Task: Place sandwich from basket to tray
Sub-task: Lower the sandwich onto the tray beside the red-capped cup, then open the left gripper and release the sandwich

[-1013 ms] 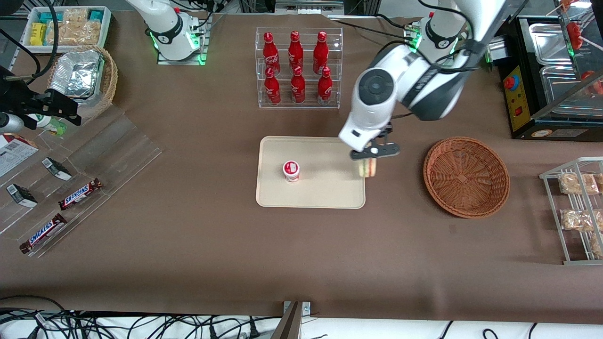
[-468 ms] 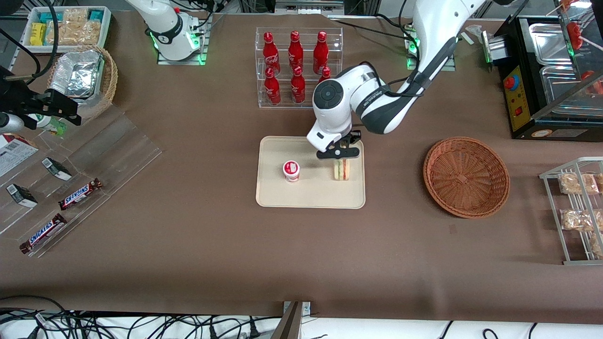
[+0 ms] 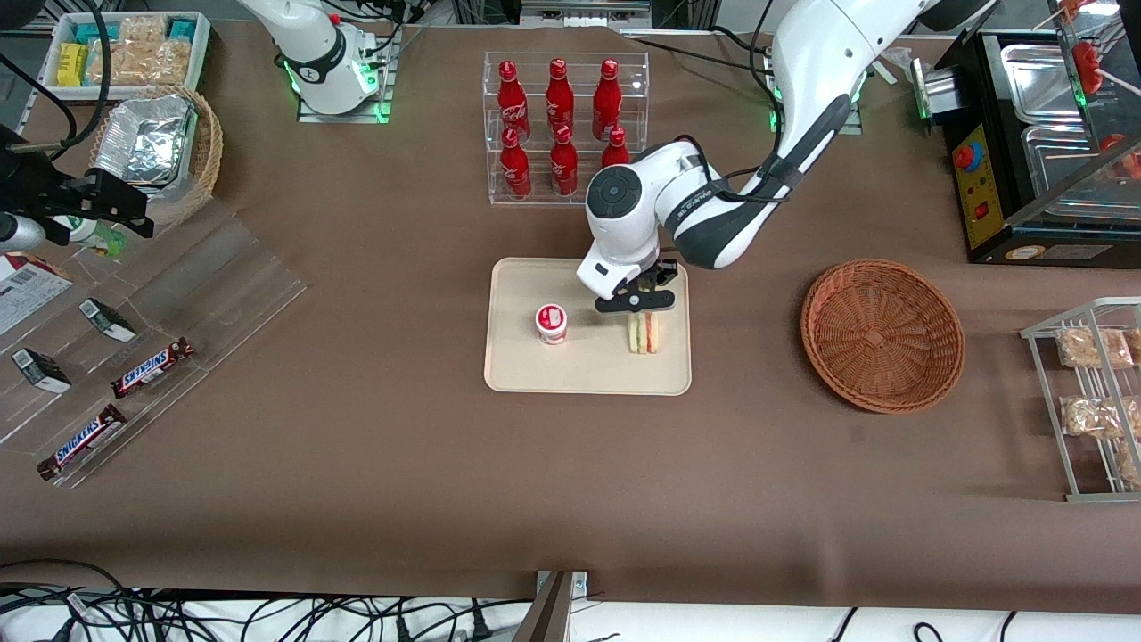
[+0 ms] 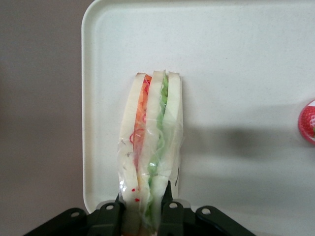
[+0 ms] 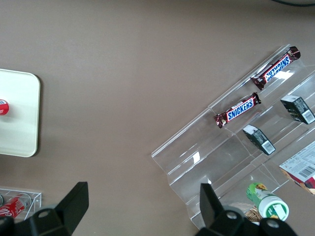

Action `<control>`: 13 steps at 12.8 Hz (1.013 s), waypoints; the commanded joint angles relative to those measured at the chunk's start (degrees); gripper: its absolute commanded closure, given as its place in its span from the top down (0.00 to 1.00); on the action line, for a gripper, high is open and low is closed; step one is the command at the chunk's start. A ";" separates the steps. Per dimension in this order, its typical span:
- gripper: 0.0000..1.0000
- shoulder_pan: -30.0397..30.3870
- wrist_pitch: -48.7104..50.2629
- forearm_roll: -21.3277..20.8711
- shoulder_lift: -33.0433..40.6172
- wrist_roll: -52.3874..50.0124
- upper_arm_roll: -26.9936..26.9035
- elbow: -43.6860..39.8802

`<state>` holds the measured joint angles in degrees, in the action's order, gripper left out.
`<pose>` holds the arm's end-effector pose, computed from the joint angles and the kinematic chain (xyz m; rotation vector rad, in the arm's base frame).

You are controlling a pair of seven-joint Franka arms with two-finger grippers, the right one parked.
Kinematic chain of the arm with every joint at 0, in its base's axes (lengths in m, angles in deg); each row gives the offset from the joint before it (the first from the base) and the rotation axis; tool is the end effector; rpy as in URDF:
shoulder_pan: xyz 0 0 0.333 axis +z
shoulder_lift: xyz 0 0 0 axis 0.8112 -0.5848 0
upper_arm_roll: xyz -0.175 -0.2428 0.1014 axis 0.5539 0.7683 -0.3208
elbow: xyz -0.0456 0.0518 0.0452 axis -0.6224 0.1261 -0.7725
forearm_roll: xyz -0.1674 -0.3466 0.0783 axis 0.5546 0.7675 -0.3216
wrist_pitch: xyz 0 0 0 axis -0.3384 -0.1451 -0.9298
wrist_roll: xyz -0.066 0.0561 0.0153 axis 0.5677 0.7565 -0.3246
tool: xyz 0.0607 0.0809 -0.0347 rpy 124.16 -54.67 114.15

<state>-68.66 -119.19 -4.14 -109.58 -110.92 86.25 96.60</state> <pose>0.4984 -0.4285 0.2402 -2.9613 -0.0981 0.0527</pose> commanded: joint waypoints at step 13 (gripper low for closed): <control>1.00 14.43 22.99 7.98 8.32 11.67 1.09 -17.57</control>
<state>-57.18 -99.97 1.37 -101.61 -104.43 86.64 81.28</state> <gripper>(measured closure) 0.000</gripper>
